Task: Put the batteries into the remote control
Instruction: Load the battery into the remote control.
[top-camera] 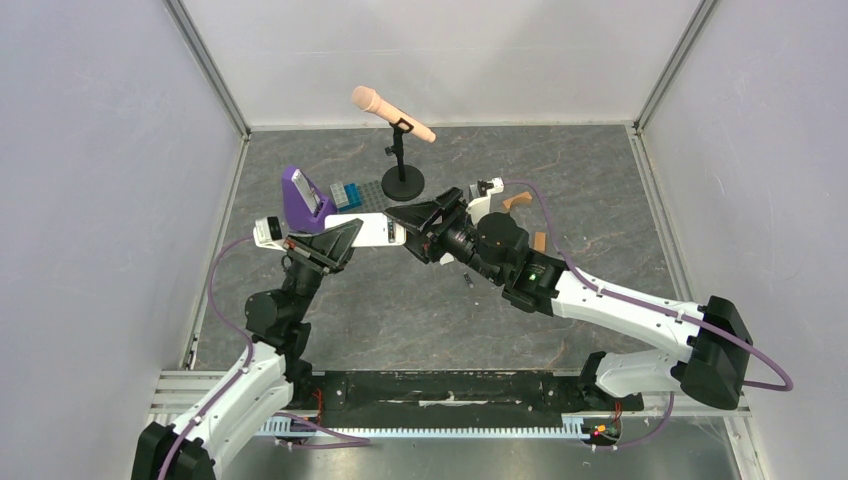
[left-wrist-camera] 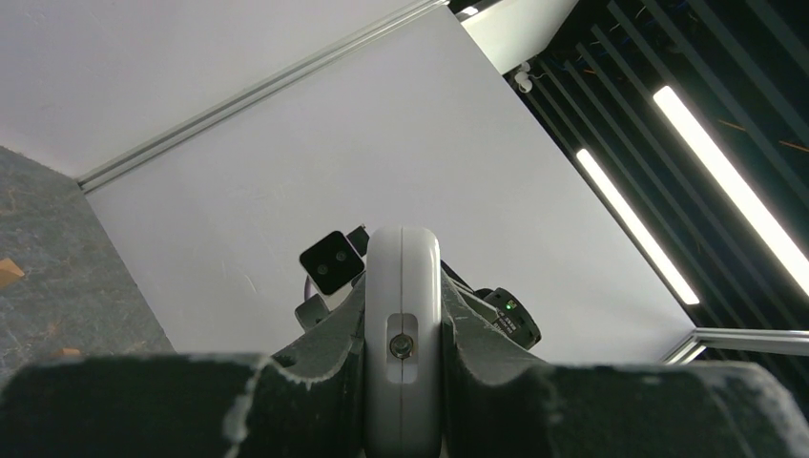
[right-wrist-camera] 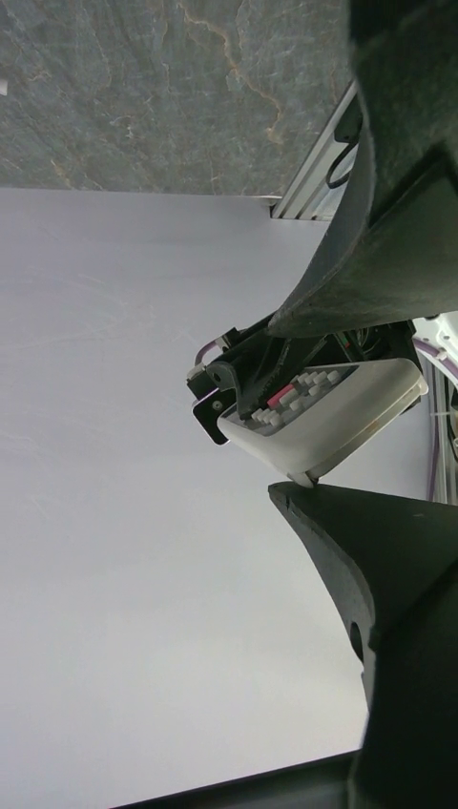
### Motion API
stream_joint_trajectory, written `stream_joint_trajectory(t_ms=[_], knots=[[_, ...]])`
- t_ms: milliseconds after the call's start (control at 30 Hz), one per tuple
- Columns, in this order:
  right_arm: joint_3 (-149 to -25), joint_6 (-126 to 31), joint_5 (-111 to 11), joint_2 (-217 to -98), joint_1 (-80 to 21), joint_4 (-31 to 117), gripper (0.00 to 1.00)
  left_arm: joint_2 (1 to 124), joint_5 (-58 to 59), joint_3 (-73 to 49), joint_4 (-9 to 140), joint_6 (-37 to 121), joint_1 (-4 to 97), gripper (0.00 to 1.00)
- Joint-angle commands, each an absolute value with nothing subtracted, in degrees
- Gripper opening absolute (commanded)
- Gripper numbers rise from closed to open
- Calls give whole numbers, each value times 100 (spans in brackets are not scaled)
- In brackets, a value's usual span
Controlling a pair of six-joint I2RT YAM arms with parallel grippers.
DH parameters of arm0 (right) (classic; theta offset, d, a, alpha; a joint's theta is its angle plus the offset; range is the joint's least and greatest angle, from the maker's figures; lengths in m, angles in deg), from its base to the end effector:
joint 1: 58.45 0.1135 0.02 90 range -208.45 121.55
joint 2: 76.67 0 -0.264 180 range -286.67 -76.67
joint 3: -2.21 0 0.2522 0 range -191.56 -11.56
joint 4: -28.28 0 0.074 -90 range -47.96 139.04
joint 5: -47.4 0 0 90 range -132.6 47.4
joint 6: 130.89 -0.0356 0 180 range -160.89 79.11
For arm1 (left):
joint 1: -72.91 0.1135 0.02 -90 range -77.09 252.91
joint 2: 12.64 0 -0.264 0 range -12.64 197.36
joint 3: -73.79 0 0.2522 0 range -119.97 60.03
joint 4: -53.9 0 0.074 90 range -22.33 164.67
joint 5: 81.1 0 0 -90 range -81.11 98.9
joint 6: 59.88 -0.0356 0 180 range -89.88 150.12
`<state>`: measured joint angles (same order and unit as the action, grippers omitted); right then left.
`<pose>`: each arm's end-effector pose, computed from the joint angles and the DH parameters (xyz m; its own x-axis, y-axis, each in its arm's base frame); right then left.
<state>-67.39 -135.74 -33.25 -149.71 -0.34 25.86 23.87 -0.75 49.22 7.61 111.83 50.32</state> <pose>0.1654 0.2549 0.3489 -0.7485 0.6581 0.0817 0.0729 -0.0407 0.9965 0.1312 -0.0611 0.2800 -0.4261 -0.8793 -0.2126 0.5885 -0.0909 -0.8033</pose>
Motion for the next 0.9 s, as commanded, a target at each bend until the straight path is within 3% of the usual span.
stream_joint_trajectory(t_ms=[0, 200, 433, 867], knots=[[-6816, -13660, -3305, -14956, -56, 2466, 58, 2311, -151, 4913, 464, 10940, 5040, 2], [-6840, -13609, -3358, -14993, -53, 2492, 51, 2239, -81, 4878, 658, 11046, 5034, 2], [-6877, -13417, -3357, -15043, -55, 2523, 32, 2226, 115, 4667, 924, 11853, 5033, 2], [-7279, -12674, -3261, -15217, -35, 2996, 22, 2196, 354, 4182, 1254, 13022, 5032, 2]])
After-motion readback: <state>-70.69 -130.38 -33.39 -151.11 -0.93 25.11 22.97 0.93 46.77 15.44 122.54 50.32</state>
